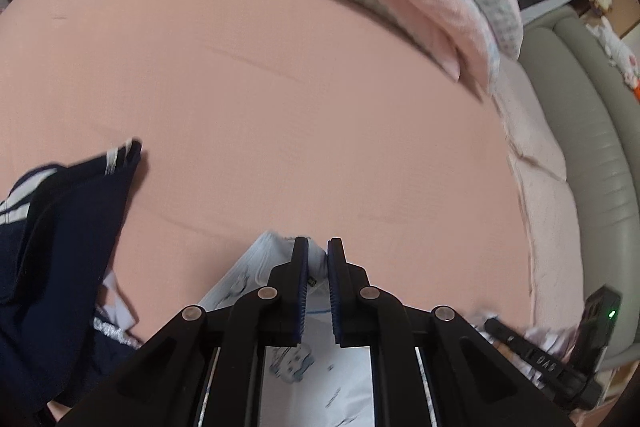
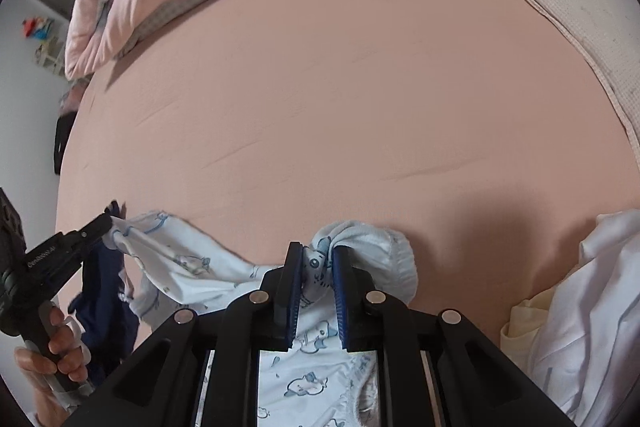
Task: Fold clothes
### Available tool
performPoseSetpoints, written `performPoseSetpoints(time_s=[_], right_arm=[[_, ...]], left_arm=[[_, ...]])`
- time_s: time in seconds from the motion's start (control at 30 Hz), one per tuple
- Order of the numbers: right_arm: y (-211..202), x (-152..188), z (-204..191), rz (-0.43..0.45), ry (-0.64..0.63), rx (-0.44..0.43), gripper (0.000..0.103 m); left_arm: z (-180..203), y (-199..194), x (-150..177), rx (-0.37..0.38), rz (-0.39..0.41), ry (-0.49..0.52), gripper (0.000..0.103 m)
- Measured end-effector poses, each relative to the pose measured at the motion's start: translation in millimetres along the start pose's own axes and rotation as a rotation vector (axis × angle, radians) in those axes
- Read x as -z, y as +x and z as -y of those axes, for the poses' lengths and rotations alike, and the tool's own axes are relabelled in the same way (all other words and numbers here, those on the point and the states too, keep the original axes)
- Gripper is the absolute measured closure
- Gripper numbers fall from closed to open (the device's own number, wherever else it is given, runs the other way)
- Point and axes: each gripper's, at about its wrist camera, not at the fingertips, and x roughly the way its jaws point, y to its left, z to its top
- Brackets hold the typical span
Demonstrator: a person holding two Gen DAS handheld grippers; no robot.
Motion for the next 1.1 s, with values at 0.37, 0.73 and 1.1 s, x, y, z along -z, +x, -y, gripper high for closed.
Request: performPoseSetpoints(time_s=[0.37,0.73,1.1], right_arm=[[-1,-3,24,0.043,0.13,-0.025,0.09],[0,0,19,0.039,0.043,0.064,0.033],[-16,13,37,0.074,0.029,0.028,0.033]], left_arm=[[17,-3,-37,0.044,0.069,-0.078,0.095],[-9,30,-11,0.054,-0.134,-0.152,0.091],[-26,14,11,0.099,-0.154,-0.096,0.048]])
